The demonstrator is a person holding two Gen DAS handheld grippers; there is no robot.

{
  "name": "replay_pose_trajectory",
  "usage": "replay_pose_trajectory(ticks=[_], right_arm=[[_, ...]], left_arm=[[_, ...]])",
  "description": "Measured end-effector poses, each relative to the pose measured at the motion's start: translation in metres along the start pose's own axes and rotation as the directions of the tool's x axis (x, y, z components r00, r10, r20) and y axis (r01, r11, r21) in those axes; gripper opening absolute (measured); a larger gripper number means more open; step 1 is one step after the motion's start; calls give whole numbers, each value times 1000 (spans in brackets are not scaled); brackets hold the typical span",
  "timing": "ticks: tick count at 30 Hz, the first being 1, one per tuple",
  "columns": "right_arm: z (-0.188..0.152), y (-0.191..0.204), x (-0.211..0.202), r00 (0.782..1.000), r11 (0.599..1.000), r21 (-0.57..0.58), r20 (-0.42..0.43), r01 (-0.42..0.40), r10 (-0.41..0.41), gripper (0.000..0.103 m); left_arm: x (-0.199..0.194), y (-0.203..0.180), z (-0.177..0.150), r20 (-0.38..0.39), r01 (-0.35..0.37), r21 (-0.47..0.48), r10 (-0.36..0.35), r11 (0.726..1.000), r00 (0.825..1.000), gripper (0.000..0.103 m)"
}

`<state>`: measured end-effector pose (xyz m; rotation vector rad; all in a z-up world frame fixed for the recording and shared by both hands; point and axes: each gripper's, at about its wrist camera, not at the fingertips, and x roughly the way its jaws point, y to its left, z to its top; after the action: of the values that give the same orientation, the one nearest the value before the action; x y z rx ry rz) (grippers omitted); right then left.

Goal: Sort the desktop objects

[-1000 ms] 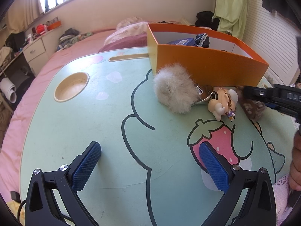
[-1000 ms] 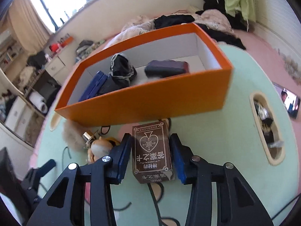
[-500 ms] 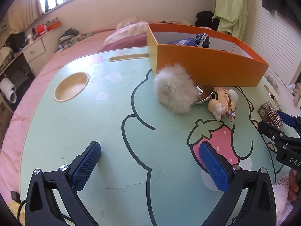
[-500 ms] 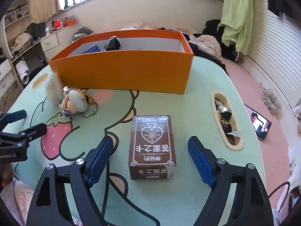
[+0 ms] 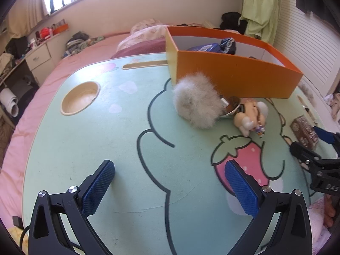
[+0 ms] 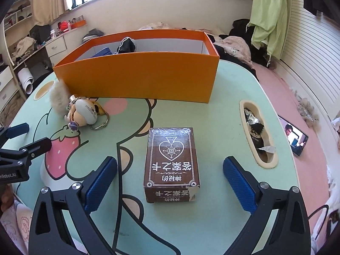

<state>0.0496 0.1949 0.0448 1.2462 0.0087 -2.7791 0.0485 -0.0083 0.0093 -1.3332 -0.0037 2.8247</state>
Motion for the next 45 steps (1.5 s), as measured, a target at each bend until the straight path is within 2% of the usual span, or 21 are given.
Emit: replay_pose_trajectory(ticks=[4,8,9,11,12,14,15,20,23,25,27,31,32,33,34,35,40,42,45], right_arm=[[-2,-3,0,1000,1000,4,1,-5,5,100],[-1,-3,1,1000,1000,4,1,-5,5,100],[-1,-3,1,1000,1000,4,1,-5,5,100],[-1,-3,1,1000,1000,4,1,-5,5,100],[-1,-3,1,1000,1000,4,1,-4,4,100],[-1,-2,1,1000,1000,5,1,-4,4,100],[-1,-2,1,1000,1000,5,1,-4,4,100],[-1,-3,0,1000,1000,8,3,-7,7,100],[-2,-7,-5,999,999,32,24,-45,44,100],[-4,-11,-11,997,996,52,53,-66,63,100],[-6,-18,-21,995,996,72,89,-58,52,100],[-11,-25,-27,995,996,79,90,-49,42,100],[-11,-26,-25,996,996,78,82,-51,44,100],[-11,-27,-23,996,995,80,76,-51,45,100],[-11,-27,-22,997,995,82,68,-52,47,100],[-10,-26,-19,997,996,80,57,-51,46,100],[-9,-21,-16,999,999,47,45,-27,25,82],[-11,-20,-16,999,999,42,47,-28,26,79],[-12,-21,-17,998,998,49,51,-36,34,79]], left_arm=[[-12,0,18,47,62,-10,-61,998,997,95],[-9,6,52,67,123,-103,-116,987,991,74],[-4,6,57,56,121,-112,-115,986,992,70],[9,3,66,26,99,-119,-97,988,995,56],[17,0,68,10,87,-117,-86,989,996,53],[29,-2,66,-23,85,-119,-88,989,996,35],[34,-2,63,-30,92,-127,-96,988,995,35],[19,21,44,39,137,-224,-132,965,991,34],[3,34,31,68,178,-255,-166,950,984,27],[-10,36,24,89,182,-238,-165,954,982,27],[-19,31,17,99,152,-179,-136,972,986,27],[-11,13,1,44,108,-78,-105,991,993,27],[-7,10,-1,33,99,-68,-97,993,995,30],[-8,10,0,42,84,-59,-82,995,996,37],[-8,9,-1,37,64,-50,-63,997,997,56],[-7,7,-1,35,45,-41,-44,998,998,69],[-5,1,-7,48,20,7,-20,1000,999,69],[-6,1,-8,51,23,13,-24,1000,998,67],[-9,2,-11,63,35,12,-36,999,997,53]])
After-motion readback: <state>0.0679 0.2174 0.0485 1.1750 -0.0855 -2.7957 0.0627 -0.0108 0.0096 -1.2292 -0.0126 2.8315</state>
